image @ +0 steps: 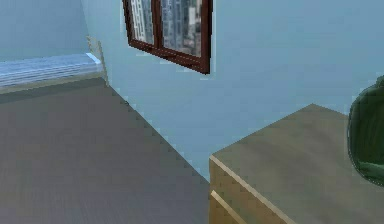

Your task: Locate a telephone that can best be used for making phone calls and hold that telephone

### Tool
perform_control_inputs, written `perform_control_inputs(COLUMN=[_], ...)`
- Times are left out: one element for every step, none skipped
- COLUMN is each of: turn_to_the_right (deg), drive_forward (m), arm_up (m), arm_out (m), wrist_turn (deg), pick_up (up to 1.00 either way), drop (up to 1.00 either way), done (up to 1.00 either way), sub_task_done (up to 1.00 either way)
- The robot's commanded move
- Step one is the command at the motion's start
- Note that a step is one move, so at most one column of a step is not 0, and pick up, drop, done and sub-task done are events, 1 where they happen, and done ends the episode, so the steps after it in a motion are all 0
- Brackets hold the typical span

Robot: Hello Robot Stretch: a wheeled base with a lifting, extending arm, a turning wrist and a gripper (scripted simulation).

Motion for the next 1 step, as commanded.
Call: perform_control_inputs(turn_to_the_right=[0.0], drive_forward=[0.00], arm_up=[0.00], arm_out=[0.00], wrist_turn=[45.0], pick_up=[0.00], drop=[0.00], done=[0.00], sub_task_done=[0.00])
